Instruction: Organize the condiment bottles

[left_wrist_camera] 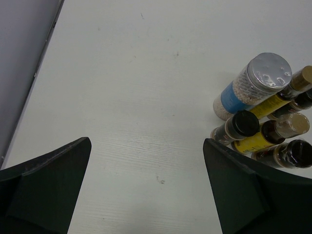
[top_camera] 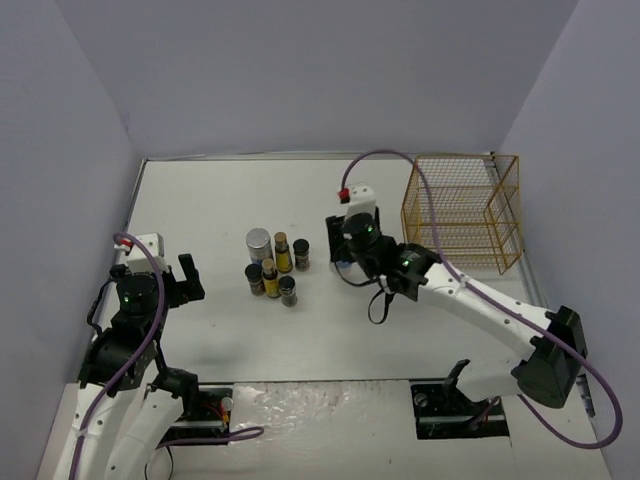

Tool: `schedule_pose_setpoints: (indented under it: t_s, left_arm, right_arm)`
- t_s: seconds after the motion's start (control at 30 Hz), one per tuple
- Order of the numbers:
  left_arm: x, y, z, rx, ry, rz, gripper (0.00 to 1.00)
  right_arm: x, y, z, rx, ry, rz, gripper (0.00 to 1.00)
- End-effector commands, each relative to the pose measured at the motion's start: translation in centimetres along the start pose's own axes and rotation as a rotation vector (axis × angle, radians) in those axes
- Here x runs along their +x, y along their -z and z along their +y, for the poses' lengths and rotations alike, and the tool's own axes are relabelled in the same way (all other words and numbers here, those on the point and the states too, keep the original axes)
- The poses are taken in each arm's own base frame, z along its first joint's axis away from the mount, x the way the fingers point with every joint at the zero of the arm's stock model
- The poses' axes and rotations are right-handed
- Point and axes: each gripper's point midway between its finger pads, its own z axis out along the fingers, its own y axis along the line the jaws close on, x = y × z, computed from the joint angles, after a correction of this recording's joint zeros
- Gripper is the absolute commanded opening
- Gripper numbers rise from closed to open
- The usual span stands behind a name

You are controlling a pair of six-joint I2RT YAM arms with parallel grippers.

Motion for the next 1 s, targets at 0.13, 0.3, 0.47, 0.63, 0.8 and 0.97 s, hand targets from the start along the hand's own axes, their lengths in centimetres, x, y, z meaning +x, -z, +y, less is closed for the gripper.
schedule_pose_setpoints:
  t_s: [0.13,0.3,0.47,0.63,0.8,0.97]
  left_arm:
    - [-2.2,-0.4,-0.7,0.021,0.017,-0.059,0.97]
    - [-2.1,-0.3,-0.6,0.014,0.014,-0.057,0.97]
    - [-2.2,-0.2,-0.4,0.008,0.014,-0.061,0.97]
    - [-2.3,-0.1,-0.4,0.007,0.017,-0.07,0.97]
    - [-2.3,-0.1,-0.3,0.004,0.016,-0.072,0.97]
    - [-2.3,-0.1,-0.3,0.004,0.016,-0.072,0.97]
  right_arm:
    - [-15.9,4.8,-12.5,0.22,-0.143,-0.263,0.0]
    - [-19.4,5.3,-20.8,0.359,-0.208,-0.306,0.0]
    - [-20.5,4.3,-28.7,0.454,-0.281,-0.311,0.0]
    - [-19.8,3.1,-33.9,0.523,-0.308,-0.301,0.0]
    - [-19.5,2.4,-37.1,0.571,-0.278,-0.312,0.0]
    - [-20.0,2.2,-37.9,0.575,-0.252,-0.32,0.0]
